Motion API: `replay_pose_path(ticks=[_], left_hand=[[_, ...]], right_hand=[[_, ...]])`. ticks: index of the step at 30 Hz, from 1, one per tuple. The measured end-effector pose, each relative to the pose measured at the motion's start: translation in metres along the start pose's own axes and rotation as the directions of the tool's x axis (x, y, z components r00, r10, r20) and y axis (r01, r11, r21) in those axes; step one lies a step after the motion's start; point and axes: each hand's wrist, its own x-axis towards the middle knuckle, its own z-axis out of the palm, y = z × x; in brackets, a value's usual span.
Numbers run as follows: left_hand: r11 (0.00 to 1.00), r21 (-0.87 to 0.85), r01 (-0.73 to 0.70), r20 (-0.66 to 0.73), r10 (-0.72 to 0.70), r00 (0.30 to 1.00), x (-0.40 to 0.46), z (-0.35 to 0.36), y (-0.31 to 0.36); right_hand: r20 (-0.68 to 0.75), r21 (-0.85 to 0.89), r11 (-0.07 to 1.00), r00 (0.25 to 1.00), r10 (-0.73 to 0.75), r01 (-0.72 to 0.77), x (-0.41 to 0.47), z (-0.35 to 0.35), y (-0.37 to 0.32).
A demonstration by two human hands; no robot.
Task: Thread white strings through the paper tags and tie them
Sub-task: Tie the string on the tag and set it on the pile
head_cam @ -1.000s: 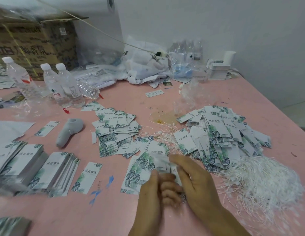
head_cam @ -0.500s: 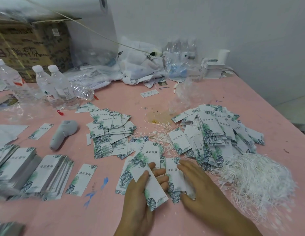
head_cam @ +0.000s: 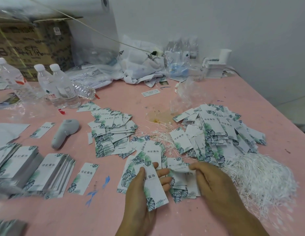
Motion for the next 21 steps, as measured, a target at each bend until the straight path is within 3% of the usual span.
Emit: replay_pose_path(ticks=[4, 6, 10, 15, 21], left_hand=[[0.999, 0.040, 0.015, 0.023, -0.016, 1.000, -0.002, 0.002, 0.000], [0.995, 0.097, -0.004, 0.006, 0.004, 1.000, -0.002, 0.001, -0.002], [0.982, 0.188, -0.027, -0.007, 0.029, 1.000, -0.002, 0.000, -0.004], [0.990, 0.139, 0.006, -0.002, -0.006, 1.000, -0.001, 0.001, -0.006], [0.997, 0.039, -0.071, -0.036, 0.073, 0.997, 0.006, -0.005, -0.003]], right_hand=[[-0.283, 0.190, 0.982, 0.956, 0.078, -0.023, 0.002, -0.005, -0.004], [-0.346, 0.288, 0.958, 0.933, 0.104, 0.000, 0.001, -0.004, -0.011], [-0.293, 0.410, 0.909, 0.954, 0.057, 0.072, -0.008, 0.009, -0.025], [-0.222, 0.352, 0.924, 0.972, -0.072, 0.148, -0.013, 0.020, -0.030], [-0.194, 0.406, 0.910, 0.965, 0.178, -0.086, -0.014, 0.017, -0.032]])
